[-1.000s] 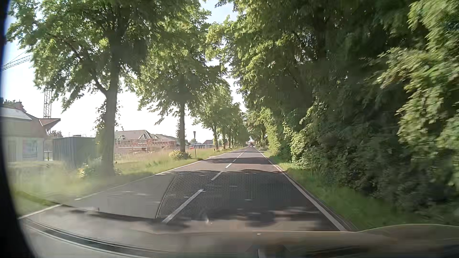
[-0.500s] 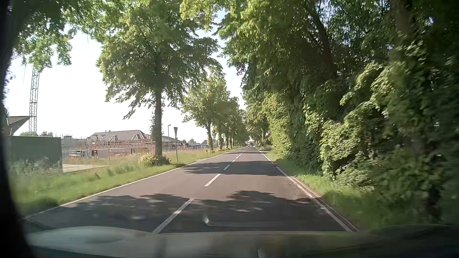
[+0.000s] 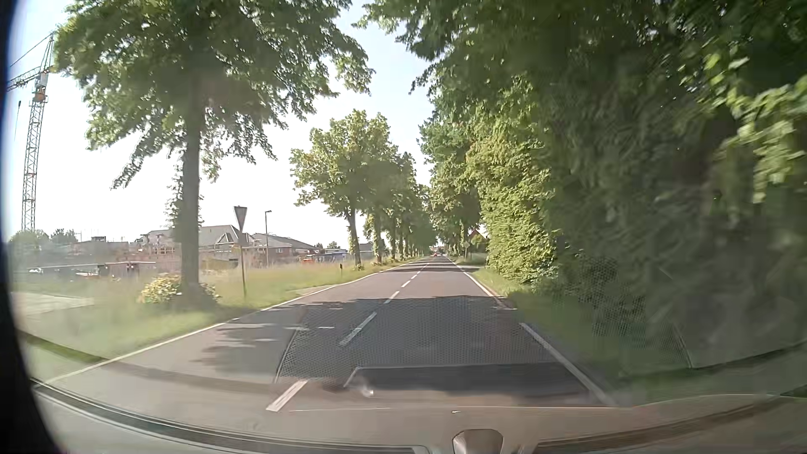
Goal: Follow the waypoints while adhering to traffic rules and regulations
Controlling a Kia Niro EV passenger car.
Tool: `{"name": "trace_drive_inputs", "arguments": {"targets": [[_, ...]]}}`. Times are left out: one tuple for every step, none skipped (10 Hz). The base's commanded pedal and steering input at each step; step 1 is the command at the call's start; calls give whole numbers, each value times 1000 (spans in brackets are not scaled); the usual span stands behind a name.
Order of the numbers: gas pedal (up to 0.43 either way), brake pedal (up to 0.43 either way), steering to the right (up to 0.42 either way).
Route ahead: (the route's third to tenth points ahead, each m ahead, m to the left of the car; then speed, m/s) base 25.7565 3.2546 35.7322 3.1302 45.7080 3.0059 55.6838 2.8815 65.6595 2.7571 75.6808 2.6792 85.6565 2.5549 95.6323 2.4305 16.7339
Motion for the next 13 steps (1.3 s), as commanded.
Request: {"name": "trace_drive_inputs", "arguments": {"targets": [[358,6,2],[350,6,2],[339,6,2],[331,6,3],[331,6,3],[319,6,2],[319,6,3],[319,6,3],[319,6,3],[319,6,4],[319,6,3],[319,6,4],[319,6,4]]}}
